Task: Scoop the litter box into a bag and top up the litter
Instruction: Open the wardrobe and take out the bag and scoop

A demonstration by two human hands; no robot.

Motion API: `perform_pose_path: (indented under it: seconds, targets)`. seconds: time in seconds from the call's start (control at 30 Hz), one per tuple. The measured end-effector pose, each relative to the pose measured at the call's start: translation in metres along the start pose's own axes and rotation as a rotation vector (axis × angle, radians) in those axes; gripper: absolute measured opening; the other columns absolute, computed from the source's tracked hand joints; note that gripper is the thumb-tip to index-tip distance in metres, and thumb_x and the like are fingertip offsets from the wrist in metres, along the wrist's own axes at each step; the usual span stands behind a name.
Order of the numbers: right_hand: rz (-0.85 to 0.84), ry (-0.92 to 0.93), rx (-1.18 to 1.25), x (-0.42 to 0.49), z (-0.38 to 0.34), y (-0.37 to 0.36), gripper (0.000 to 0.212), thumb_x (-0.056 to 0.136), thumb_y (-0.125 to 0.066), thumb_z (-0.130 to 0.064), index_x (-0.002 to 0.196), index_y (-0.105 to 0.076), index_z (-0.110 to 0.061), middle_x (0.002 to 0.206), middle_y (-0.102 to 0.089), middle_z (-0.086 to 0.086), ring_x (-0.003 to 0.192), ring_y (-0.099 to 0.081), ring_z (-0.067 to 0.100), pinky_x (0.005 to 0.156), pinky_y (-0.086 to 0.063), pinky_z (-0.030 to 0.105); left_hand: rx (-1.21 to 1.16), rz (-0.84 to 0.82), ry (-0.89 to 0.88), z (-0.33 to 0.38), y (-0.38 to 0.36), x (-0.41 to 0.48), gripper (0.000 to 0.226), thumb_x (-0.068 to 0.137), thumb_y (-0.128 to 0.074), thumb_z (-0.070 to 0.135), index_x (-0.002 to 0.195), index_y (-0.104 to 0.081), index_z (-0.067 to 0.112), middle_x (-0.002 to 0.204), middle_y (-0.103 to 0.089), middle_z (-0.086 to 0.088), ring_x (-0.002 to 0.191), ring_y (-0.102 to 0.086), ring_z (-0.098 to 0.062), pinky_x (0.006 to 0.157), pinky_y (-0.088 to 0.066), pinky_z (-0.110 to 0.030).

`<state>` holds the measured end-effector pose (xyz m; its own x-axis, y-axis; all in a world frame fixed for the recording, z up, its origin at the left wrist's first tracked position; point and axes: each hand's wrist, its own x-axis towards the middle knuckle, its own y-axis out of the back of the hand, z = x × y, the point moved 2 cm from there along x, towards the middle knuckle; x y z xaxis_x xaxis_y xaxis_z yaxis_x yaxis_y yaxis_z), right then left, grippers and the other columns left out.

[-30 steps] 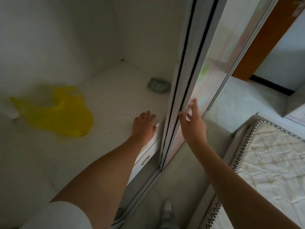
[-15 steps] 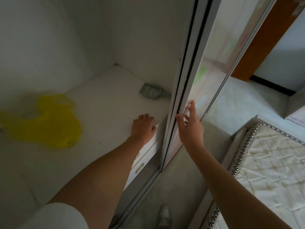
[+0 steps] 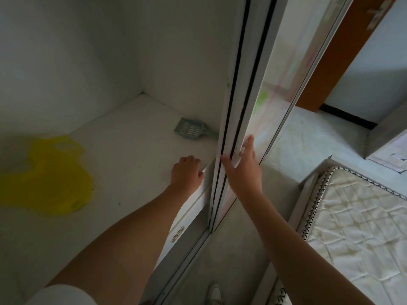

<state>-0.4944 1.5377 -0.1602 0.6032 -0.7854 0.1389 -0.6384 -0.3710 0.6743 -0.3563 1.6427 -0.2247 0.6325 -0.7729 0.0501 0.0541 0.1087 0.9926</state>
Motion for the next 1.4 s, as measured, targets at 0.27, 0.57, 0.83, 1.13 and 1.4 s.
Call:
perform_pose_path:
  seconds: [0.27,0.57,0.83,1.13,1.4]
  targets:
    - [0.235,-0.117,0.091,0.016,-0.006,-0.023,0.112,0.082,-0.074,-0.048,0.157,0.007,-0.032,0.165,-0.017,-0.009,0.141,-0.040,0.021,0.098,-0.053,0.042,0.005,0.037,-0.061,-0.015,-0.006,0.004,0.045,0.096,-0.056,0.051,0.129,-0.061,0.022,0.130,-0.061,-0.001,0.117,-0.056,-0.023,0.089,-0.051,-0.036]
    - [0.263,-0.149,0.088,0.029,0.007,-0.017,0.119,0.068,-0.081,-0.058,0.158,-0.009,-0.028,0.144,-0.052,-0.006,0.112,-0.053,0.003,0.085,-0.038,0.021,0.067,0.089,-0.124,-0.023,-0.011,0.007,0.044,0.091,-0.054,0.055,0.115,-0.066,0.021,0.118,-0.065,-0.002,0.103,-0.060,-0.025,0.075,-0.050,-0.035]
    - [0.285,-0.149,0.050,0.071,0.028,-0.008,0.116,0.071,-0.080,-0.059,0.158,-0.009,-0.031,0.132,-0.060,-0.001,0.116,-0.059,0.015,0.084,-0.037,0.024,0.106,0.070,-0.134,-0.008,-0.013,0.023,0.038,0.094,-0.049,0.048,0.114,-0.058,0.017,0.123,-0.055,-0.006,0.107,-0.052,-0.026,0.082,-0.043,-0.037]
    - [0.256,-0.163,0.049,0.138,0.055,0.007,0.117,0.069,-0.076,-0.066,0.158,-0.007,-0.033,0.138,-0.059,0.000,0.121,-0.059,0.020,0.089,-0.041,0.027,0.066,0.060,-0.086,0.008,-0.019,0.053,0.040,0.092,-0.051,0.049,0.114,-0.058,0.017,0.118,-0.058,-0.003,0.106,-0.053,-0.024,0.081,-0.046,-0.036]
    - [0.256,-0.132,0.089,0.166,0.070,0.016,0.118,0.067,-0.077,-0.067,0.158,-0.009,-0.033,0.135,-0.060,-0.005,0.119,-0.059,0.014,0.090,-0.040,0.026,0.082,0.094,-0.110,0.006,-0.023,0.054,0.040,0.090,-0.055,0.050,0.113,-0.061,0.017,0.116,-0.060,-0.004,0.102,-0.055,-0.024,0.074,-0.048,-0.034]
